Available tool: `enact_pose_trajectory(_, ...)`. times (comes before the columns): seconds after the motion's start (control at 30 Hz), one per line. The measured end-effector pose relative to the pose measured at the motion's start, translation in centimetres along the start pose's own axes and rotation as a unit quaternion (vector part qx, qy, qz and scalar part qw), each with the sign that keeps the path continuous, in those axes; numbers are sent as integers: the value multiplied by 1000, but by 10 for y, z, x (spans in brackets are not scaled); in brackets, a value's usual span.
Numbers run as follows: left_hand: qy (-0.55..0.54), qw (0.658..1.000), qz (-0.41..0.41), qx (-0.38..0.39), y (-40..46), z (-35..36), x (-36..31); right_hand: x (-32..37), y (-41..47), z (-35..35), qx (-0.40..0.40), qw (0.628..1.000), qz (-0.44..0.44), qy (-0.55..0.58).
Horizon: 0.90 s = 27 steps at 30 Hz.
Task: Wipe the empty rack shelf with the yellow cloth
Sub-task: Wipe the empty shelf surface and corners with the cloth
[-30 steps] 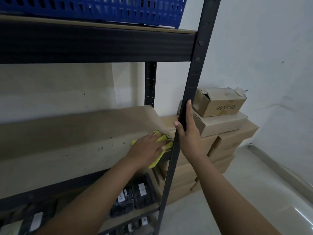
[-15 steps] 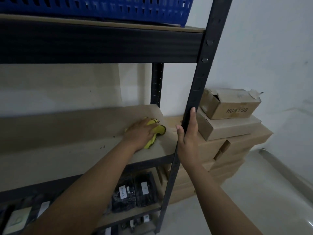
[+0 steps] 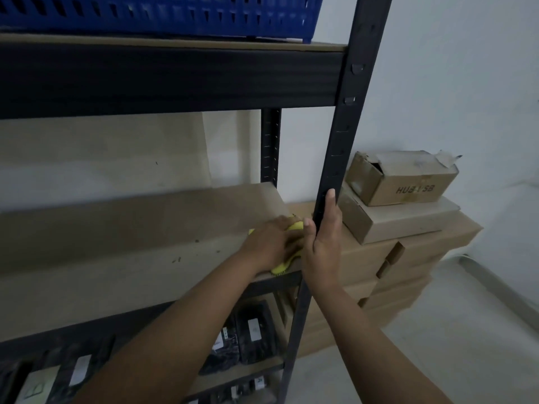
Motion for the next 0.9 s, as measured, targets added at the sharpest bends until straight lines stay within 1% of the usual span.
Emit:
enact_pose_trajectory(0.1, 49, 998, -17, 46, 32, -1, 20, -4, 0, 0, 19, 1000, 14, 12)
enact_pose_trajectory(0.17, 100, 993, 2, 57, 52, 0, 46, -5, -1, 0, 31, 999, 30, 27)
enact_pose_trajectory(0.27, 104, 994, -15, 22, 62, -10, 88, -5, 0, 1, 26, 998, 58, 21)
enact_pose_trajectory(0.33, 92, 995, -27, 4, 56, -17, 102, -5, 0, 2, 18, 997, 69, 8)
enact_pose_trajectory(0.4, 89, 995, -36, 2, 41, -19, 108, -2, -2, 1, 8, 998, 69, -2)
enact_pose_trajectory(0.5, 94, 995, -41, 20, 11, -17, 104, 3, -4, 1, -11, 998, 67, 0)
enact_pose_trajectory(0.57, 92, 995, -17, 27, -13, -13, 87, 6, -5, 2, -27, 997, 69, 10)
enact_pose_trajectory(0.67, 64, 998, 17, 22, -37, -10, 49, 13, -6, 3, -72, 994, 78, 0)
enact_pose_trajectory(0.77, 101, 993, 42, 41, -34, -3, 24, 15, -8, 4, -119, 989, 81, -35)
enact_pose_trajectory(0.9, 130, 989, 44, 58, 9, 7, 39, 11, -8, 4, -136, 988, 68, -22)
Point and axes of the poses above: each hand's wrist, its own y-axis towards the middle knuckle, its own z-axis out of the palm, x = y × z, the point moved 7 cm from there along y, towards the middle knuckle, and after that the axes turned 10 degrees about z, right-handed, at the moved point
